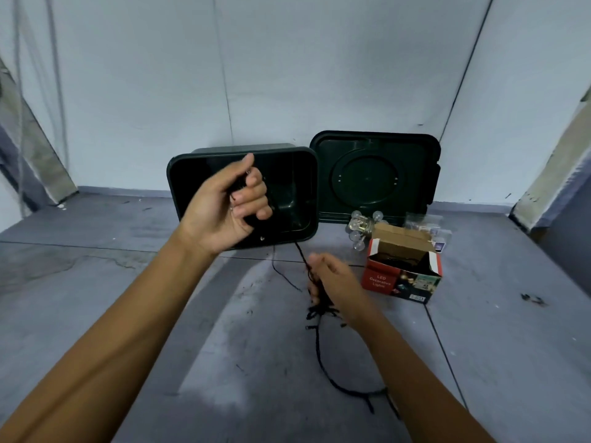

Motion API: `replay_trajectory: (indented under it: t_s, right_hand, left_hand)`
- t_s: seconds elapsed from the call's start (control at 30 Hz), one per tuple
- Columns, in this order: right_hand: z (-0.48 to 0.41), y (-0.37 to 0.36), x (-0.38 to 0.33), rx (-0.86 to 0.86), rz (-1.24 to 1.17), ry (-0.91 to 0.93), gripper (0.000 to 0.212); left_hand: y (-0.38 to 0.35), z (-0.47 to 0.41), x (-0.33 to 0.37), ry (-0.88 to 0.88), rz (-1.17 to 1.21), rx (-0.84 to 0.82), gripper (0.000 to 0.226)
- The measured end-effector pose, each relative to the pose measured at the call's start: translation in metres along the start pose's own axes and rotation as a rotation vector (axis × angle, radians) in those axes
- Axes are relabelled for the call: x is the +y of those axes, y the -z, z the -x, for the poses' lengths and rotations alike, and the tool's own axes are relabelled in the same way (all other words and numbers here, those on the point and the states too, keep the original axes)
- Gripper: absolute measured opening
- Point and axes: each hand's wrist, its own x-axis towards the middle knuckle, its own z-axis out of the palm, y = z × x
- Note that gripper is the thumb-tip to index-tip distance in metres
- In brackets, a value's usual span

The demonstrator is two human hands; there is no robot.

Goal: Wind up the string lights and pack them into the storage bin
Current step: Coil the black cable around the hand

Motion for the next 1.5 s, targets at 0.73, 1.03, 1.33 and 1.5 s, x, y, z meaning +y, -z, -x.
replay_trajectory:
  t_s: [0.73, 1.03, 1.33, 1.5]
  right_hand:
    - [0.024, -0.036, -0.004, 0.063, -0.058, 0.216, 0.025]
    - [0.029, -0.019, -0.036, -0.020, 0.575, 0.481, 0.022]
    - [-0.008, 0.015, -0.110, 0.071, 0.461, 0.515, 0.027]
    - [-0.028, 0.018, -0.086, -0.034, -0.013, 0.271, 0.023]
  left_hand:
    - [-0.021, -0.019, 0.009, -0.078, -0.019, 0.144, 0.044]
    - [0.017, -0.033, -0.019, -0.034, -0.225, 0.257, 0.041]
    - [-0.005, -0.005, -0.054, 0.363, -0.454, 0.017, 0.082]
    - [-0.004, 0.001, -0.052, 0.277, -0.322, -0.179, 0.042]
